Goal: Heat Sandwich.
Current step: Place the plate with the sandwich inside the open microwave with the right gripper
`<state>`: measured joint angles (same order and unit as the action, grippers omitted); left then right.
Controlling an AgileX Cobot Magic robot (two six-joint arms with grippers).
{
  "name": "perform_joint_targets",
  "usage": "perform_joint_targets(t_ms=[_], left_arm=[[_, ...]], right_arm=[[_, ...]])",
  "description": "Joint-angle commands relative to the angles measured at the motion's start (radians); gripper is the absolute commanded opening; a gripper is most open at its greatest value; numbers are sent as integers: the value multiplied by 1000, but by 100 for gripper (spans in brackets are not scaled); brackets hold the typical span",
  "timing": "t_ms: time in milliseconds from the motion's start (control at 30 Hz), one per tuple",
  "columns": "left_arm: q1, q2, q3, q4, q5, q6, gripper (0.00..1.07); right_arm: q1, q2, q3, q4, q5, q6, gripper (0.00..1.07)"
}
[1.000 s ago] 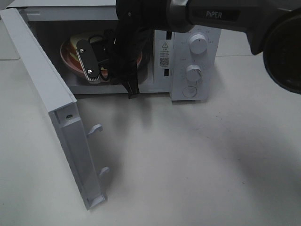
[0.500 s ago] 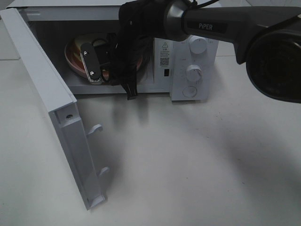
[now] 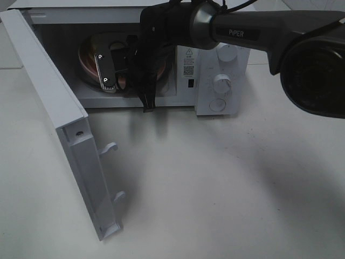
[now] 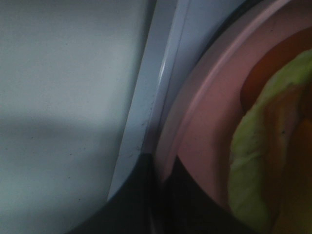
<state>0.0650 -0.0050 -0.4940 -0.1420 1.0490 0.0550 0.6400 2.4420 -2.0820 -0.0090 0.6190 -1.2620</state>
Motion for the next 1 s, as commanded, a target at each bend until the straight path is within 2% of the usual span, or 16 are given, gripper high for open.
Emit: perform_joint_targets(t_ms=[33, 300, 433, 567, 600, 667, 700, 733, 767, 1000], left_arm=[[-4, -21, 3, -1, -16, -1, 72], [-4, -21, 3, -1, -16, -1, 72], [-4, -21, 3, -1, -16, -1, 72], [-4, -21, 3, -1, -16, -1, 72], [-4, -21, 3, -1, -16, -1, 72], [-4, -21, 3, -1, -16, -1, 72], [-4, -21, 3, -1, -16, -1, 72], [-4, -21, 3, -1, -16, -1, 72], [-4, -21, 3, -1, -16, -1, 72], [-4, -21, 3, -1, -16, -1, 72]], right_arm=[[0, -6, -14, 0, -33, 12, 0], [0, 1, -14, 1, -29, 50, 0], [1, 1, -14, 1, -37, 75, 5], [3, 0, -14, 1, -64, 115, 22], [3, 0, -14, 1, -64, 115, 22], [3, -2, -14, 1, -62, 116, 36], [3, -3, -14, 1, -56, 116, 40], [3, -3, -14, 1, -56, 116, 40], [3, -7, -14, 9, -46, 116, 46], [3, -50, 21, 31, -3, 115, 48]])
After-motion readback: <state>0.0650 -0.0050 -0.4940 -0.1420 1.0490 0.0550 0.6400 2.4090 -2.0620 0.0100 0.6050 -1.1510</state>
